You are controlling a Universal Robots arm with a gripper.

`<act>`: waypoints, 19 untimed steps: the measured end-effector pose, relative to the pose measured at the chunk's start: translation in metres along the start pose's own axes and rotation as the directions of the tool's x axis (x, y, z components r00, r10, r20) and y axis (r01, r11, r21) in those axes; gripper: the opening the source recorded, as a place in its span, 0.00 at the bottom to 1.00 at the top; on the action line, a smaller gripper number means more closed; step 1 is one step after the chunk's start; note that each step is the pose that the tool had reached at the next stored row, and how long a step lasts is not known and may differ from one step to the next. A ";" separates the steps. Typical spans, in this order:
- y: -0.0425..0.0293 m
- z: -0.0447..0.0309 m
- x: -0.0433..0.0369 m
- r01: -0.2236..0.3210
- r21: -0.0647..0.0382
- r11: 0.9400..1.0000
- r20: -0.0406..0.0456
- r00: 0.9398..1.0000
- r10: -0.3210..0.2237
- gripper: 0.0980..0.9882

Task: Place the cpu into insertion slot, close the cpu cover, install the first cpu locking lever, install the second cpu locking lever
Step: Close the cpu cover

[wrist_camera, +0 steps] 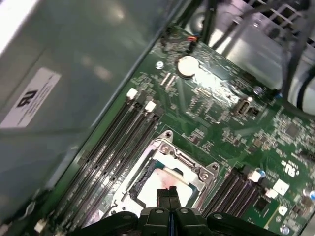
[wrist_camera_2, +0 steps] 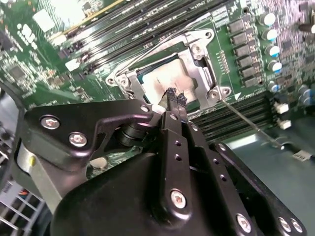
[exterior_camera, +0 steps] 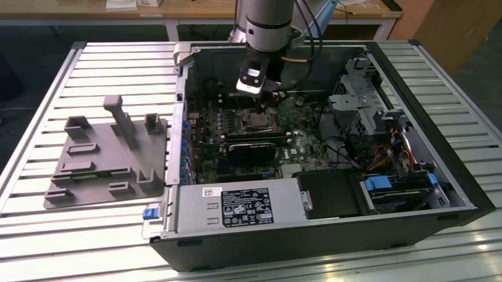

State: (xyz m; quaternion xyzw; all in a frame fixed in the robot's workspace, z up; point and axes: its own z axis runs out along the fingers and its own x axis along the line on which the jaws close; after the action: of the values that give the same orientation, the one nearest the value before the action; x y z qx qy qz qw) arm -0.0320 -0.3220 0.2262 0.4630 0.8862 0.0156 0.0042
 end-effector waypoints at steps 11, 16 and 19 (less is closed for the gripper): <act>0.0000 0.0002 0.0000 0.199 0.001 0.980 -0.006 0.980 -0.199 0.01; 0.0000 0.0003 0.0000 0.287 0.001 0.958 -0.009 0.958 -0.287 0.01; 0.0000 0.0004 0.0000 0.338 0.000 0.941 -0.011 0.941 -0.338 0.01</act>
State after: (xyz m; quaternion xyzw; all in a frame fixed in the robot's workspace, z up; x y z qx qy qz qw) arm -0.0320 -0.3220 0.2258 0.3040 0.9525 0.0162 0.0015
